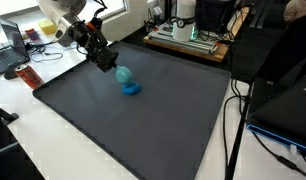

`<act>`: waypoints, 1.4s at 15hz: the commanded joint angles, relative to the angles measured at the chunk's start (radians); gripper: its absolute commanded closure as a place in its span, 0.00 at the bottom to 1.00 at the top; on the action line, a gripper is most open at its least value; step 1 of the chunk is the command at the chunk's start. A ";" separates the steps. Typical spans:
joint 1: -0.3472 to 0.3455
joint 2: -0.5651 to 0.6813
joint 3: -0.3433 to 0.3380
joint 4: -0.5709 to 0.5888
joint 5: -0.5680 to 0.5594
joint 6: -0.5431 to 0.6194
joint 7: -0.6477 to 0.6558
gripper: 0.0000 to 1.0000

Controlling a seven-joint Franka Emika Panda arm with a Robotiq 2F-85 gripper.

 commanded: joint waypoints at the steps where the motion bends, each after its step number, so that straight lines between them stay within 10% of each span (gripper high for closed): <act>1: 0.011 0.082 -0.018 0.094 0.035 -0.004 -0.007 0.78; 12: 0.002 0.212 -0.012 0.237 0.012 -0.008 0.038 0.78; 21: 0.054 0.006 -0.033 -0.017 0.029 0.210 0.082 0.78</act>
